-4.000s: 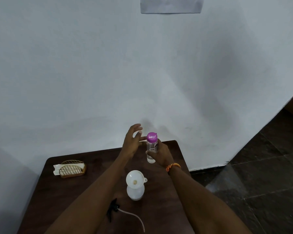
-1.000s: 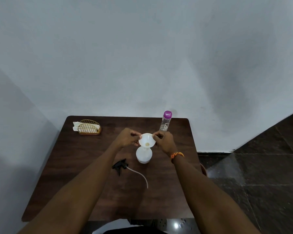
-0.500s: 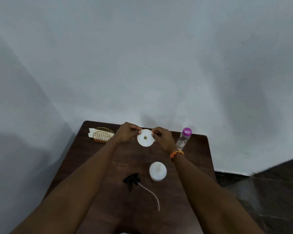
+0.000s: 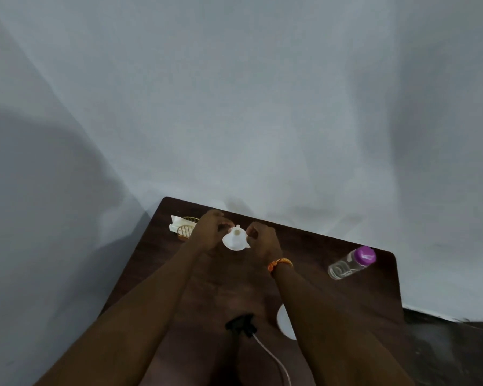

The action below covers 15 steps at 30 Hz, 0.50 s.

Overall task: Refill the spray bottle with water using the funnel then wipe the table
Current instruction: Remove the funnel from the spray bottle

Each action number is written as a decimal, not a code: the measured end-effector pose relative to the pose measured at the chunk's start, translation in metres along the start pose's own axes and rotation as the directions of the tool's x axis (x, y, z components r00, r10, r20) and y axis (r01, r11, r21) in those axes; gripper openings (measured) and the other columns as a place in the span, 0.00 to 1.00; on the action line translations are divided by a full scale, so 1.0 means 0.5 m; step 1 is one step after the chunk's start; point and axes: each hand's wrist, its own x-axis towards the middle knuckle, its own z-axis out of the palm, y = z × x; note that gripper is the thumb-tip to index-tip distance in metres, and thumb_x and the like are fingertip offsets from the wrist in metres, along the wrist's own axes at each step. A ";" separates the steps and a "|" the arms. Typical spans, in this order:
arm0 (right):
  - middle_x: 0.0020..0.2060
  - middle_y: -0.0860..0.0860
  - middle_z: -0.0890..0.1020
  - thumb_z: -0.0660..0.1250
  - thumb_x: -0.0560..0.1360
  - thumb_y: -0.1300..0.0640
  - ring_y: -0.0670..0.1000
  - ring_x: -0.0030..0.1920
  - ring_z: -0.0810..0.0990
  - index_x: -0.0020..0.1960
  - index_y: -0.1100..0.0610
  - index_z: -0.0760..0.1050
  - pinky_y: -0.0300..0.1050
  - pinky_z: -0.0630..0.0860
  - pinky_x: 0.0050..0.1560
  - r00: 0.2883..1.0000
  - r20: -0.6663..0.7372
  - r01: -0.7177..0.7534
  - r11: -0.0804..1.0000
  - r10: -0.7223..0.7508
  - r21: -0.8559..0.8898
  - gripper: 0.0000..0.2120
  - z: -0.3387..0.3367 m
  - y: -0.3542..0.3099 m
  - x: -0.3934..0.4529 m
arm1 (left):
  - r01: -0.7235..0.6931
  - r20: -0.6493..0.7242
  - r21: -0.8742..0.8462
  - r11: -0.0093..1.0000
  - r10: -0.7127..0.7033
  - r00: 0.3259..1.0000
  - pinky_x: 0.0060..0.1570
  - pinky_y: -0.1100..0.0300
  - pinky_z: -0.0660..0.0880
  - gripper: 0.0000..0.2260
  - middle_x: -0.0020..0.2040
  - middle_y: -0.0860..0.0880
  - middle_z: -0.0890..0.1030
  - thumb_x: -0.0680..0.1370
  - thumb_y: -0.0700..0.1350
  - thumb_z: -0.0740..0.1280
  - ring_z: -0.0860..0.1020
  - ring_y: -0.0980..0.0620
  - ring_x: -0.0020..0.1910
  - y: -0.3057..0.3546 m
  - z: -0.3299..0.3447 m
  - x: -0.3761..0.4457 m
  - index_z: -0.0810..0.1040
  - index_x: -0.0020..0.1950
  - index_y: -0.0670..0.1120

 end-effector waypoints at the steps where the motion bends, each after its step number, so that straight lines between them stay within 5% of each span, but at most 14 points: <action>1: 0.36 0.53 0.83 0.72 0.70 0.66 0.53 0.39 0.81 0.40 0.58 0.78 0.52 0.80 0.40 1.000 0.001 -0.014 1.000 0.014 0.000 0.05 0.015 0.005 0.010 | 0.007 0.000 0.019 1.000 -0.007 1.000 0.61 0.55 0.72 0.09 0.49 0.50 0.88 0.75 0.44 0.71 0.78 0.47 0.60 -0.018 0.006 0.006 0.89 0.52 0.46; 6: 0.34 0.52 0.81 0.71 0.70 0.68 0.53 0.37 0.79 0.40 0.57 0.77 0.52 0.80 0.39 0.996 0.008 -0.086 0.996 0.086 -0.017 0.07 0.076 0.032 0.034 | 0.054 0.060 0.106 0.993 -0.060 0.996 0.68 0.46 0.72 0.08 0.51 0.52 0.88 0.77 0.43 0.72 0.75 0.46 0.68 -0.108 0.050 0.036 0.89 0.54 0.49; 15: 0.40 0.54 0.83 0.71 0.73 0.67 0.52 0.41 0.81 0.44 0.59 0.79 0.51 0.81 0.42 0.987 0.080 -0.139 0.990 0.141 -0.031 0.05 0.109 0.060 0.031 | 0.010 0.080 0.181 0.983 -0.025 0.996 0.73 0.49 0.64 0.09 0.55 0.52 0.87 0.77 0.44 0.73 0.72 0.46 0.72 -0.145 0.084 0.028 0.88 0.56 0.50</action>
